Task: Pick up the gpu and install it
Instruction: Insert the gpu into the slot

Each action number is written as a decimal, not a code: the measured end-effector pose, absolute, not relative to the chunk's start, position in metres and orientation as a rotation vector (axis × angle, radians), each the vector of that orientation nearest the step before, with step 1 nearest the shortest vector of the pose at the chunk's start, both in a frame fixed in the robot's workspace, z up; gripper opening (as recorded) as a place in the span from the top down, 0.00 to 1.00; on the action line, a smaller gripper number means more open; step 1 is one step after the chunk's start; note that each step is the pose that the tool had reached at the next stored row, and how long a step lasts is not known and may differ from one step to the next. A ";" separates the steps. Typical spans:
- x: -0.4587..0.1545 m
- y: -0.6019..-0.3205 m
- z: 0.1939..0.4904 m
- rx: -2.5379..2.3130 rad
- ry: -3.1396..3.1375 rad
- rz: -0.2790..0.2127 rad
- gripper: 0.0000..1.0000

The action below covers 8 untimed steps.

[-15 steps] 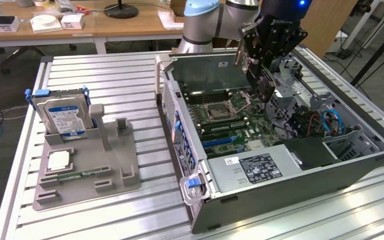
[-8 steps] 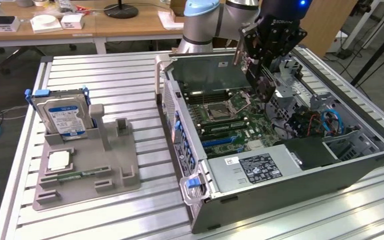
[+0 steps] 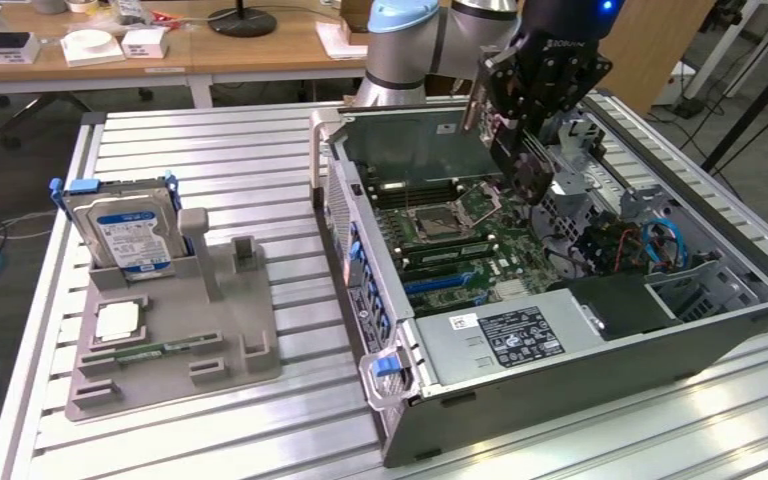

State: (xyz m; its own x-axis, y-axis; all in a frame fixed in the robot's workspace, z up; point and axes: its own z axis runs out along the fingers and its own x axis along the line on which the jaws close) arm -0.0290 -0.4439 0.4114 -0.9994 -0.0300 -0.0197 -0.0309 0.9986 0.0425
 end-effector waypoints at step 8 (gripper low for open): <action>-0.029 -0.444 0.411 -0.114 3.121 0.068 0.74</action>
State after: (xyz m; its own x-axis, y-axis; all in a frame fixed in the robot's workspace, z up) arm -0.0290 -0.4439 0.4114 -0.9972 -0.0728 -0.0197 -0.0736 0.9964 0.0425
